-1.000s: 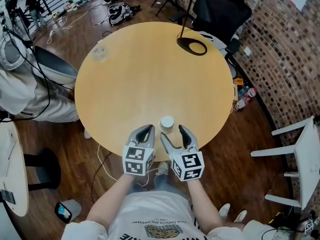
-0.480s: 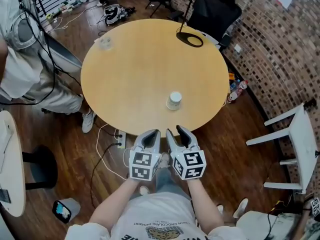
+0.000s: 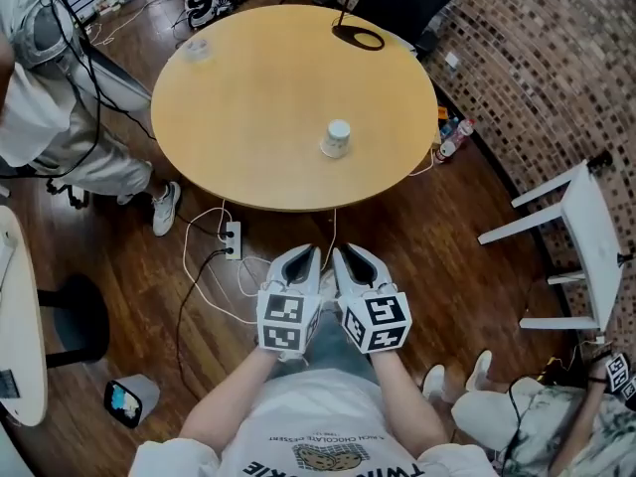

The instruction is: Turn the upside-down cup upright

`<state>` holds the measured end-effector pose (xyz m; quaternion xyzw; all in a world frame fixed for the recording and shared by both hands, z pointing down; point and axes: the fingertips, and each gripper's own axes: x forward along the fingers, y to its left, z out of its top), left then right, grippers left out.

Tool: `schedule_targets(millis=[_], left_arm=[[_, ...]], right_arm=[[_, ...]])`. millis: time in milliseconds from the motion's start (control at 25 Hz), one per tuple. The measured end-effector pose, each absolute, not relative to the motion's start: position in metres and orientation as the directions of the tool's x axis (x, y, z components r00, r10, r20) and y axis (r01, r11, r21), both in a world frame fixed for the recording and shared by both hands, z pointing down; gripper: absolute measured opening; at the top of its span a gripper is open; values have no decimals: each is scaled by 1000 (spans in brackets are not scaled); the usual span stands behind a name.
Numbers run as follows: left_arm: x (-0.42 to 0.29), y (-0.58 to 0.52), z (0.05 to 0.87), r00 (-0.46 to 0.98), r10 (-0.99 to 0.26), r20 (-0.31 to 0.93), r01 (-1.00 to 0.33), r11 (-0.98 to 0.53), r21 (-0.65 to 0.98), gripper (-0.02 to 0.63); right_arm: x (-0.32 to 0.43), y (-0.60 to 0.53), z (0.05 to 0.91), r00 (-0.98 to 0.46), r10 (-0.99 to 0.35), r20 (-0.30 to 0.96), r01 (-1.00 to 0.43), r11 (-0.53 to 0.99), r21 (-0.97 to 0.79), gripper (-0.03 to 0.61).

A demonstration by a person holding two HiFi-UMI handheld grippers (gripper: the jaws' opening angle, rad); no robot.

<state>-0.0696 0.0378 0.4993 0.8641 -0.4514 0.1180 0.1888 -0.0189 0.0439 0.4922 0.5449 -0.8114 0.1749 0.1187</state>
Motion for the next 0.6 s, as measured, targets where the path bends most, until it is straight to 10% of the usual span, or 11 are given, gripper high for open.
schedule_targets(millis=[600], left_arm=[[-31, 135, 491, 544, -724, 423, -834, -520, 184, 3]], right_arm=[[12, 140, 483, -385, -852, 355, -922, 337, -189, 3]])
